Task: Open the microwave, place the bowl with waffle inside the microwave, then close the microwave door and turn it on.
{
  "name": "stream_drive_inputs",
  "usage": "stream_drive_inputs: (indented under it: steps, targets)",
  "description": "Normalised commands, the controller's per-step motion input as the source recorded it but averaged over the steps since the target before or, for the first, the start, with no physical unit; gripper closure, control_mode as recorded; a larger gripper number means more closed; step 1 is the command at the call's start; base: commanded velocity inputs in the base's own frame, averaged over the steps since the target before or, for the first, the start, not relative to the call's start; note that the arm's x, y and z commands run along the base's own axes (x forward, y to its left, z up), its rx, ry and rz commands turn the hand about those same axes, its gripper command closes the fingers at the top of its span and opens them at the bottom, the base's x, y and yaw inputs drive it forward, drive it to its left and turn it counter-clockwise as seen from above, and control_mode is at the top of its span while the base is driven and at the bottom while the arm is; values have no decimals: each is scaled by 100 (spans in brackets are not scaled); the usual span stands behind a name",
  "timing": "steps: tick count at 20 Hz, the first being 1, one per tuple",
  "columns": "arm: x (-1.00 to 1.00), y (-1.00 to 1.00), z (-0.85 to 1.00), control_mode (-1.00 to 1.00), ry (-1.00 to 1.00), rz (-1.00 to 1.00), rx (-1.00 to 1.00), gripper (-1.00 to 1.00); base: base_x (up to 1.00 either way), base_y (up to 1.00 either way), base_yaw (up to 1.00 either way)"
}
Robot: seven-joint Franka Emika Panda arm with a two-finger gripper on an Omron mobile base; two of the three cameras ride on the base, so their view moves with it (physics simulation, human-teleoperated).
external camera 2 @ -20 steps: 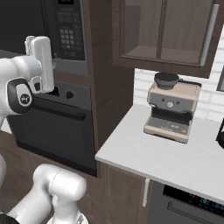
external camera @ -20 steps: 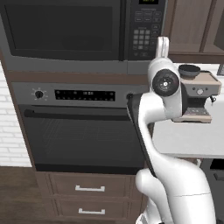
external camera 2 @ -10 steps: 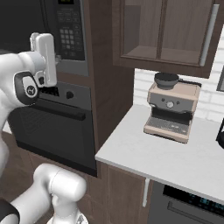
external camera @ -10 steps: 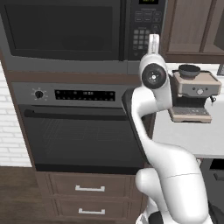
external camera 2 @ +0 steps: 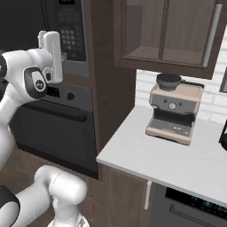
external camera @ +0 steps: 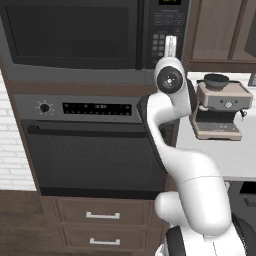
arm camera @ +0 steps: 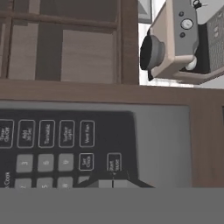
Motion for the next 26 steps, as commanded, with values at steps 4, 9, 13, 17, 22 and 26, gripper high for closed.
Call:
stream_drive_inputs:
  steps: [4, 9, 13, 17, 22, 26]
  targets:
    - [46, 0, -2, -100, 0, 0, 0, 100, 0, 0, 0]
    - [35, 0, -22, -100, -1, 0, 0, 100, 0, 0, 0]
    - [43, -1, -21, -100, 0, 0, 0, 100, 0, 0, 0]
    - [69, -10, -5, -100, 0, 0, 0, 100, 0, 0, 0]
    - [98, -46, 0, -100, 10, 1, 3, 100, 0, 0, 0]
    - [100, -94, 0, -100, 33, 14, 16, 100, 0, 0, 0]
